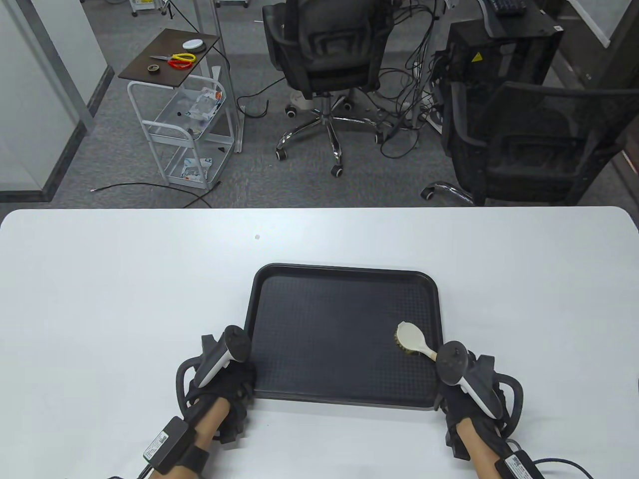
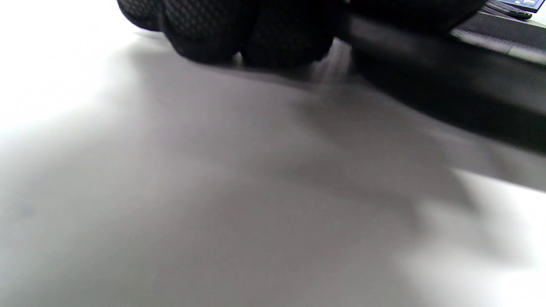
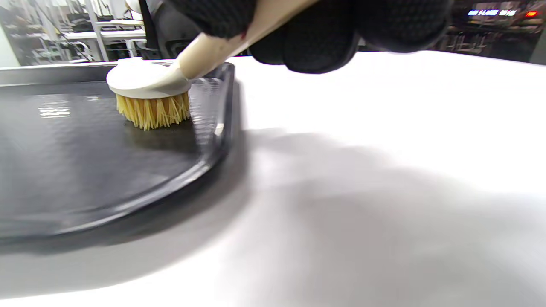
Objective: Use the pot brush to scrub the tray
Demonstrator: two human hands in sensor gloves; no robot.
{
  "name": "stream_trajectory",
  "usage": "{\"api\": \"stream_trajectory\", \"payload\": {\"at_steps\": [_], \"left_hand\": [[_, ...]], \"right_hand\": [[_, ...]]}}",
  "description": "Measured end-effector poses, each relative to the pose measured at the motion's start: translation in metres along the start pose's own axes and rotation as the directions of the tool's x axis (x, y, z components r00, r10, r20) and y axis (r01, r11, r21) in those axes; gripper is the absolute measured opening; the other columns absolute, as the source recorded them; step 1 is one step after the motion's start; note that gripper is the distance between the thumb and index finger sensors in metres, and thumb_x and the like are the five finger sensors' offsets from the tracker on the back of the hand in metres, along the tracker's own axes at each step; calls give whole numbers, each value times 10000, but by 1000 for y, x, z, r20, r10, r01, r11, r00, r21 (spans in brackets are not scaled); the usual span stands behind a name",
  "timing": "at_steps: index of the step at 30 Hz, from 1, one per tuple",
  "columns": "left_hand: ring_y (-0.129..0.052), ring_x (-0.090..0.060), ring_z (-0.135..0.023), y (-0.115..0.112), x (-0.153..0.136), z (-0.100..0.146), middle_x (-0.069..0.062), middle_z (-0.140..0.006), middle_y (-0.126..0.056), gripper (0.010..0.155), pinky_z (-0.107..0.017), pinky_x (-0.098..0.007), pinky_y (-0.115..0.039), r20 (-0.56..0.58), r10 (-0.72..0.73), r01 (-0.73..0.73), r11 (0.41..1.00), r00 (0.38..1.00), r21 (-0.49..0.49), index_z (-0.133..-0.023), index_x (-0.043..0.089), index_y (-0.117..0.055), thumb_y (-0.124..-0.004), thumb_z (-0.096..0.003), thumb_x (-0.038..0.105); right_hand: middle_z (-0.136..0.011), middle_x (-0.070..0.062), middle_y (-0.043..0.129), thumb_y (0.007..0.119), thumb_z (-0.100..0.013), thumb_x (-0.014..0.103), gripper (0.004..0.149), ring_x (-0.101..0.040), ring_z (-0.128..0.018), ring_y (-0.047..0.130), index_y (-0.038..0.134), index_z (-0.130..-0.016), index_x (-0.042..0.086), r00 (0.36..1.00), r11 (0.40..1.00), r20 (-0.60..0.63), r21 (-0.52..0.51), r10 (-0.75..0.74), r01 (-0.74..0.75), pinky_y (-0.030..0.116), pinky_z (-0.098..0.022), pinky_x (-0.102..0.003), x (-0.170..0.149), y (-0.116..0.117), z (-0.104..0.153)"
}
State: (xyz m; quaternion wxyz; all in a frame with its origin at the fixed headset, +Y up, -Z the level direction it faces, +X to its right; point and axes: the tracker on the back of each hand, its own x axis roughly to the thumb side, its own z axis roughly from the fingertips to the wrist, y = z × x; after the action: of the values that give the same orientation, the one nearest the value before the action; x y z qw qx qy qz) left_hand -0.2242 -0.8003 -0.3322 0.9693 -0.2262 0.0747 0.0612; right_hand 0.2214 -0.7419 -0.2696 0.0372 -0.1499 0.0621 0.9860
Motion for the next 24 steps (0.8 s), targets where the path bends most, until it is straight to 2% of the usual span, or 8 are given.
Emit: {"api": "stream_trajectory", "payload": {"at_steps": [5,11,15,20,24], "left_hand": [[-806,-209,-553,0,0,0,2,-596,-794,775,-694,-515,-548,0,0,0,1000,1000,0,-1060,163,-358,-698,-459,516],[-806,-209,-553,0,0,0,2,-597,-793,773,-694,-514,-548,-1,0,0,1000,1000,1,-1059,162,-358,-698,-461,514],[-806,-210,-553,0,0,0,1,-597,-793,774,-694,-515,-547,0,1,-1,1000,1000,-1,-1060,162,-358,-698,-460,515],[-805,-209,-553,0,0,0,2,-597,-793,773,-694,-514,-548,0,1,-1,1000,1000,-2,-1059,164,-358,-697,-460,515],[-805,-209,-552,0,0,0,1,-596,-793,773,-694,-515,-547,1,2,-2,1000,1000,-3,-1059,164,-358,-698,-460,514]], "right_hand": [[-965,-108,739,779,-478,231,519,-302,-704,867,704,-990,262,999,999,20,-27,34,-34,779,-490,-476,10,-17,4],[-971,-100,730,770,-484,240,523,-291,-709,863,686,-1000,264,984,993,176,-117,8,13,780,-493,-467,66,-32,24],[-972,-97,729,767,-487,247,524,-285,-708,864,680,-1003,266,961,993,275,-111,-15,48,781,-493,-461,110,-24,33],[-975,-92,721,760,-489,253,524,-278,-713,859,670,-1006,272,926,997,376,-52,-31,55,779,-497,-456,166,-2,43],[-980,-84,715,756,-490,256,527,-273,-718,856,663,-1008,277,904,998,426,-23,-46,61,778,-502,-453,196,12,50]]}}
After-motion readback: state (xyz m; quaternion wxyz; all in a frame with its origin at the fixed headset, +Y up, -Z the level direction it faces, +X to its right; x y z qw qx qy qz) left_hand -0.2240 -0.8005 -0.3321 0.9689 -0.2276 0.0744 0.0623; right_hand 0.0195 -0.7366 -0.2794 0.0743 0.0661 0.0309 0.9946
